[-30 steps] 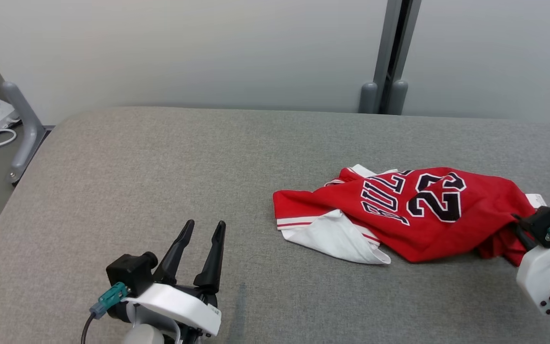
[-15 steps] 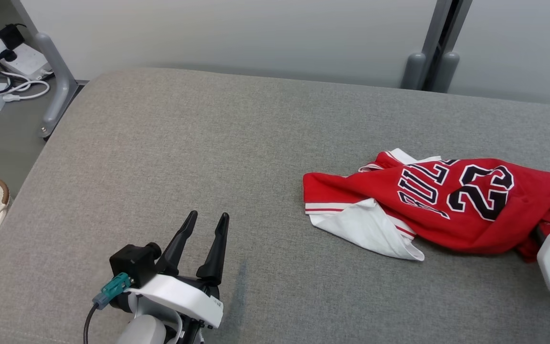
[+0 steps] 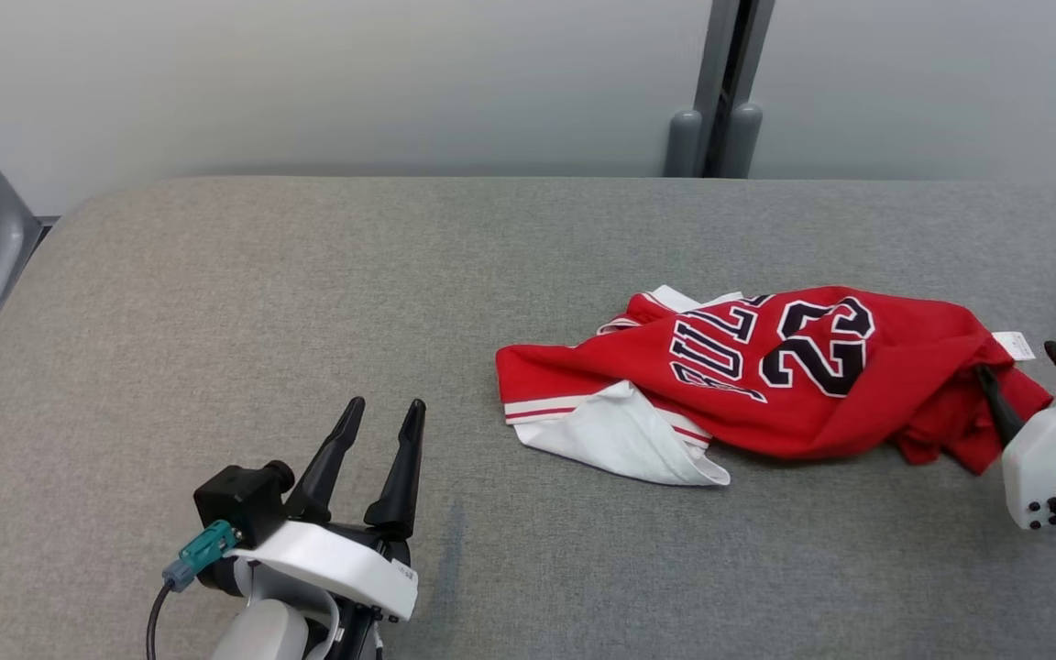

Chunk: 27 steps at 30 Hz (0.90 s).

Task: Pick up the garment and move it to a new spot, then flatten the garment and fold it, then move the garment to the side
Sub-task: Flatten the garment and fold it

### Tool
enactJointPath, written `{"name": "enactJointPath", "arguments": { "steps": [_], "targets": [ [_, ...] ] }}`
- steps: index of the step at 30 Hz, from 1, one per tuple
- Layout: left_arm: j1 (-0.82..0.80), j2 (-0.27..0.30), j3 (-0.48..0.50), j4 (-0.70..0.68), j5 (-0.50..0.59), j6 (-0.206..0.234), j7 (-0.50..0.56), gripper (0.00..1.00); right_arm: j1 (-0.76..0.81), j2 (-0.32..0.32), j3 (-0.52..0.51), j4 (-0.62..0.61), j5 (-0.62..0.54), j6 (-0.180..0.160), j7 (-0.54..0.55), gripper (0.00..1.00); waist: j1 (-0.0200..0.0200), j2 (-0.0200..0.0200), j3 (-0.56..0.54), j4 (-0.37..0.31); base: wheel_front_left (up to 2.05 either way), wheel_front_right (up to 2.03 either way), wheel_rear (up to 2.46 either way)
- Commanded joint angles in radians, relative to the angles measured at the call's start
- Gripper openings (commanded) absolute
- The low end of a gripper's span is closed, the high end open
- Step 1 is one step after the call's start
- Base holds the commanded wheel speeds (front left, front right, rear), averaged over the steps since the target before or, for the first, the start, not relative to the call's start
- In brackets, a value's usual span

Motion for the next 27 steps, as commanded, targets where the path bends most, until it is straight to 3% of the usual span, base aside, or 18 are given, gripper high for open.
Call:
{"name": "enactJointPath", "arguments": {
  "steps": [1, 10, 17, 27],
  "targets": [
    [-0.003, 0.005, 0.006, -0.003, -0.001, -0.001, 0.000, 1.00, 0.018, 0.005, -0.013, -0.015, 0.019, 0.000, -0.013, 1.00, 0.0000, 0.0000, -0.010, -0.020, 0.00, 0.00, 0.00],
    [0.013, 0.005, 0.017, -0.004, 0.010, -0.001, 0.000, 1.00, 0.203, 0.003, -0.168, -0.152, 0.072, 0.000, -0.027, 1.00, 0.0000, 0.0000, -0.022, -0.054, 0.00, 0.00, 0.00],
    [0.018, 0.005, 0.030, -0.005, 0.025, -0.001, 0.000, 1.00, 0.343, 0.068, -0.303, -0.322, 0.028, 0.000, -0.027, 1.00, 0.0000, 0.0000, -0.023, -0.065, 0.00, 0.00, 0.00],
    [0.013, 0.005, 0.017, 0.000, 0.026, -0.001, 0.000, 1.00, 0.402, 0.129, -0.352, -0.417, 0.008, 0.000, -0.027, 1.00, 0.0000, 0.0000, -0.027, -0.056, 0.00, 0.00, 0.00]
  ]
}}
